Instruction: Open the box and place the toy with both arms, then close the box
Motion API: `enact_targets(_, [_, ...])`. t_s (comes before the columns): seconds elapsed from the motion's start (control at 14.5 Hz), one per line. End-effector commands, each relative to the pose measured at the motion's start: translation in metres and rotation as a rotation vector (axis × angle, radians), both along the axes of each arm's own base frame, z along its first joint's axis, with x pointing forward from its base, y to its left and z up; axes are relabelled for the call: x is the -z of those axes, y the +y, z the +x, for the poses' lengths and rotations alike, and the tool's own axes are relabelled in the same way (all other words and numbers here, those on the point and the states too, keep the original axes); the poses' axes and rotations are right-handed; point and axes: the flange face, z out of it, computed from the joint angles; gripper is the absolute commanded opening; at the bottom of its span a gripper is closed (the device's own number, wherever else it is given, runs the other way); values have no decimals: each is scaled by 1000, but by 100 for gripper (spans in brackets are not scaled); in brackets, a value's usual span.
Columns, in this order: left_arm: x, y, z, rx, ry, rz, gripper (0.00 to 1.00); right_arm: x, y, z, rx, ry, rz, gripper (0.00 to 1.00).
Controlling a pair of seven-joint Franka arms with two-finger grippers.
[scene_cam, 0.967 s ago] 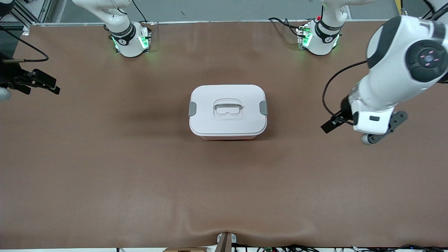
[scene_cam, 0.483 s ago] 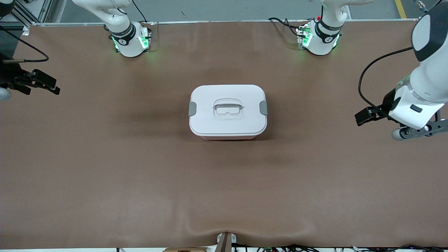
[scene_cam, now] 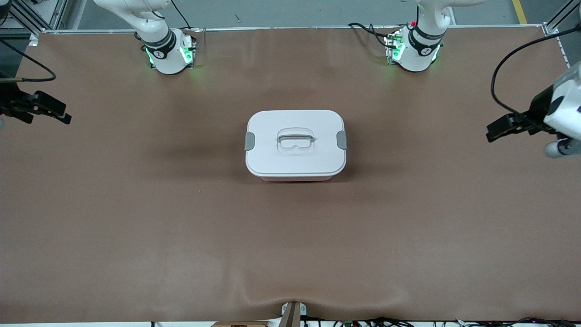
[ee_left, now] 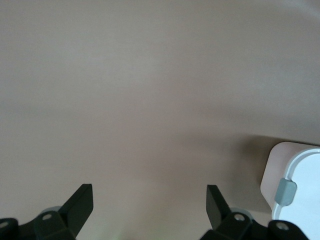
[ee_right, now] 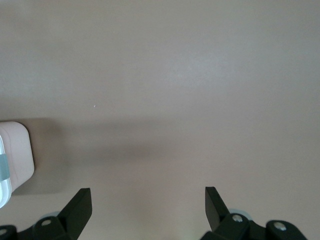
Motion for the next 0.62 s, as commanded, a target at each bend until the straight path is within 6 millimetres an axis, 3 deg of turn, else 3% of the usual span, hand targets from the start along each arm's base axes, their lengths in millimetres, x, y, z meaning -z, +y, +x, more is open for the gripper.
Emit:
enact_targets(0.0, [-9, 4, -30, 51, 9, -12, 100, -7, -1, 1, 6, -1, -11, 100])
enact_targets(0.21, [-7, 5, -44, 83, 11, -11, 100, -6, -2, -1, 17, 9, -10, 100])
enact_targets(0.41, [-1, 27, -46, 174, -1, -23, 100, -5, -3, -1, 15, 15, -8, 100])
enact_targets(0.55, [-13, 42, -52, 199, -18, -35, 100, -9, 6, -2, 3, 10, -9, 100])
